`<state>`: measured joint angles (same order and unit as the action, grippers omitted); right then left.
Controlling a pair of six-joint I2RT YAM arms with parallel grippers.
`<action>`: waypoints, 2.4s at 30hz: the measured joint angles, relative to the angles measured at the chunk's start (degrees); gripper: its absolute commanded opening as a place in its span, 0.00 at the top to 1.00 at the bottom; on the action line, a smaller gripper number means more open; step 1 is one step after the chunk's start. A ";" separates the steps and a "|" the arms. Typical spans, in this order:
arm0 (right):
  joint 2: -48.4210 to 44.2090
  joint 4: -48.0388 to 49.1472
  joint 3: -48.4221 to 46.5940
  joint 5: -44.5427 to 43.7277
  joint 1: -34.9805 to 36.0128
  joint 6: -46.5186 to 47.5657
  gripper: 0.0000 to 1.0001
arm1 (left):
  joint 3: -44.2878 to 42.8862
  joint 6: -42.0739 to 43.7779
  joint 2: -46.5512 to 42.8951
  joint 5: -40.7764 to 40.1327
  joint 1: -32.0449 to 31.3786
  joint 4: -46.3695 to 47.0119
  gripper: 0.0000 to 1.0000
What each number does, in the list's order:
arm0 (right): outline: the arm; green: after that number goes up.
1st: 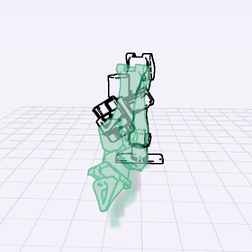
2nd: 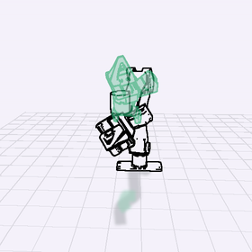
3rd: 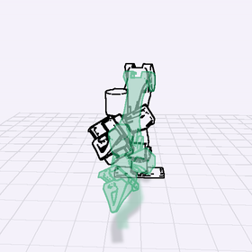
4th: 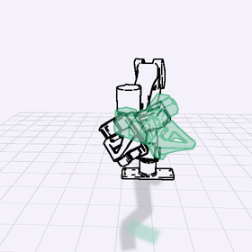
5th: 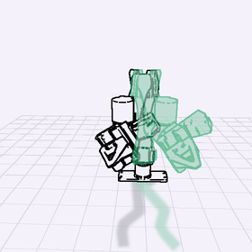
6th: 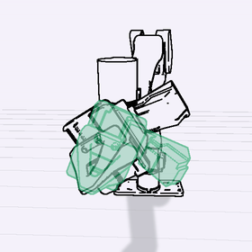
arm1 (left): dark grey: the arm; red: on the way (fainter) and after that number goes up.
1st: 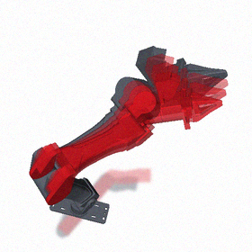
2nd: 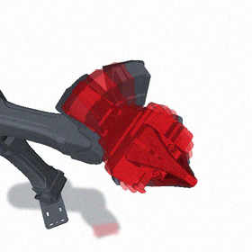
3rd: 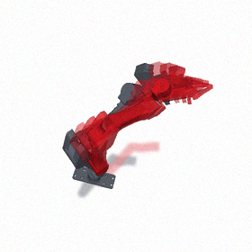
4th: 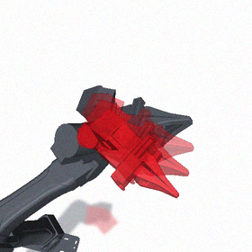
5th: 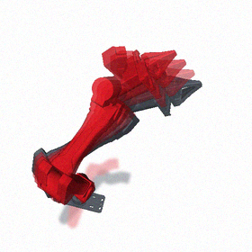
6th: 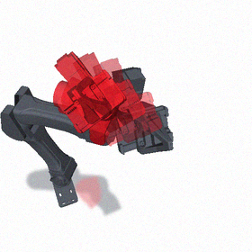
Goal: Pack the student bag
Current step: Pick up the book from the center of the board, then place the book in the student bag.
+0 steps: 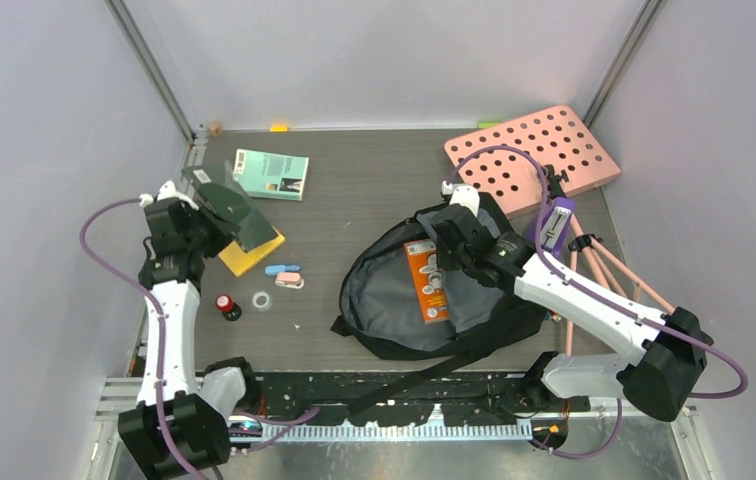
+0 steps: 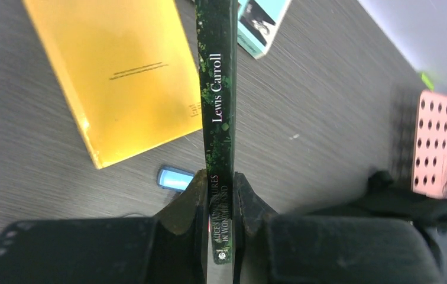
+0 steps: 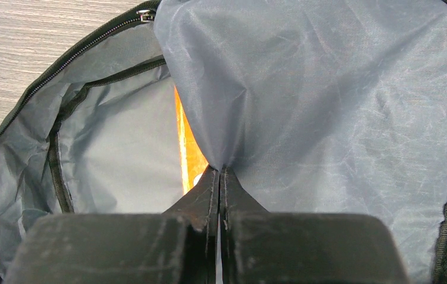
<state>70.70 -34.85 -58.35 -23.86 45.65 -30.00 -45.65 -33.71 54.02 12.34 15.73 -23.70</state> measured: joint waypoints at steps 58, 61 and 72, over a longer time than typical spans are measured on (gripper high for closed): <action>-1.60 -1.40 0.00 -0.72 0.00 0.11 1.00 | -19.63 8.37 21.29 -11.15 -32.96 -16.63 1.00; -1.84 -1.42 0.00 -1.38 0.00 0.13 1.00 | -17.03 2.23 11.69 -8.83 -34.16 -12.13 1.00; -1.84 -1.60 -0.52 -2.93 0.00 -0.83 1.00 | 0.81 -23.39 -2.40 -3.58 -51.52 5.53 1.00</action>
<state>68.86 -36.45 -58.87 -26.79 45.65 -30.83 -44.84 -57.10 51.62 8.75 -35.79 -18.17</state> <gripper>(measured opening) 0.028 0.184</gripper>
